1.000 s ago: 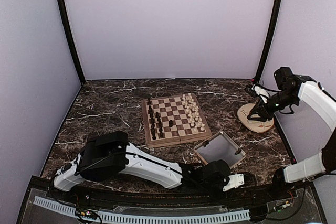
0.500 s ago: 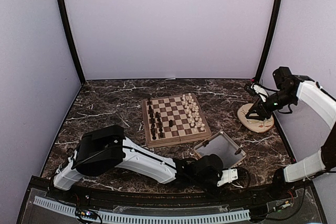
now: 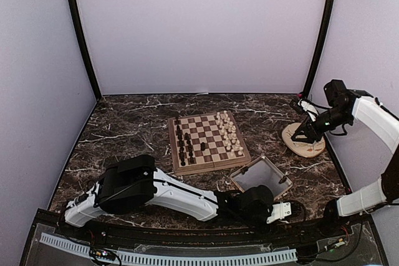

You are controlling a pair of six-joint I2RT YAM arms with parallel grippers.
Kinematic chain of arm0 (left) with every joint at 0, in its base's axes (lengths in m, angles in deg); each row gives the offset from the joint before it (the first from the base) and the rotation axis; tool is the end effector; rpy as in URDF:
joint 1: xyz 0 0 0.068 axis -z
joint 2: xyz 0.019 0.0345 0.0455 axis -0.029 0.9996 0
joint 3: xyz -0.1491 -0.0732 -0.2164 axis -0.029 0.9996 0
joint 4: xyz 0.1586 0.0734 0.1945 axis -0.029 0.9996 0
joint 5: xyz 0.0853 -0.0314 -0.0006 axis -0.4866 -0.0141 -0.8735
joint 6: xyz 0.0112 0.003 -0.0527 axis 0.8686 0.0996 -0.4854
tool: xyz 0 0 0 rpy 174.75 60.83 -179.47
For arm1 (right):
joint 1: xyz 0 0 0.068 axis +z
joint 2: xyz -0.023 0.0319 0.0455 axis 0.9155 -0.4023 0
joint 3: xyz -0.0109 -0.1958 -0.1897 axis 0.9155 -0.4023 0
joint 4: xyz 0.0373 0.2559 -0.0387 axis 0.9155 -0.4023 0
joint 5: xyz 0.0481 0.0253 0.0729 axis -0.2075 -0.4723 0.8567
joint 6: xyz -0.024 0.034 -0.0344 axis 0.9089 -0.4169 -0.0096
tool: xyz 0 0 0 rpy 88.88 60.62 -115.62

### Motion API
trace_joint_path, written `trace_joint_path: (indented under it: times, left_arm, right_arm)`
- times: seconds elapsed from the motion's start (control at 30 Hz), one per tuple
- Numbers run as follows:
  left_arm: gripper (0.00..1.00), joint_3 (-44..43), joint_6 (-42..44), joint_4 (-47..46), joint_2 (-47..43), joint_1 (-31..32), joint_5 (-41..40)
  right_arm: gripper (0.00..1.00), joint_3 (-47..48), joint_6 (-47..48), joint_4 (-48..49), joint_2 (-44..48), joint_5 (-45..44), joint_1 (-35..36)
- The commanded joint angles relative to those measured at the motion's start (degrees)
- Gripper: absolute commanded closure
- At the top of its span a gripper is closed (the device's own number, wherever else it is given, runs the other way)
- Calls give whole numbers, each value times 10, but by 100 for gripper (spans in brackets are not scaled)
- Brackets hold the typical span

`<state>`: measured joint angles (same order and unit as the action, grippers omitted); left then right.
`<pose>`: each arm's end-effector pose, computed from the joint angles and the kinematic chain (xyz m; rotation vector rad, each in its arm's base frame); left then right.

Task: Set up the chess pieces on the board
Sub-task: Pick up the pawn from the center of the board.

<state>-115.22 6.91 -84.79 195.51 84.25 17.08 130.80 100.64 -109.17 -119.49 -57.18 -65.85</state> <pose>0.0620 -0.5376 0.1107 1.6287 1.4085 -1.0314 0.2382 0.0206 0.2818 -1.0192 2.3262 0.5009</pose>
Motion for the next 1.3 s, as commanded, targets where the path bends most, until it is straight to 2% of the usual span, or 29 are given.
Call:
trace_joint_path:
  times: [0.0,0.2,0.53,0.77,0.87,0.97,1.27]
  left_arm:
    - [56,-20,-3,24,8,3,4]
    - [59,-40,4,39,21,3,12]
    - [76,-49,16,54,26,2,20]
    - [77,-57,39,55,29,2,39]
    - [69,-62,43,59,32,2,41]
    - [68,-69,46,64,37,2,44]
    - [78,-80,37,76,45,-2,47]
  right_arm:
    - [59,-12,2,9,14,9,-1]
    - [59,-21,4,14,13,9,-1]
    - [60,-23,4,17,11,11,0]
    - [61,-29,2,20,10,16,-1]
    - [61,-31,1,22,10,19,0]
    - [61,-30,-2,23,9,22,-1]
    - [62,-30,-6,23,5,26,0]
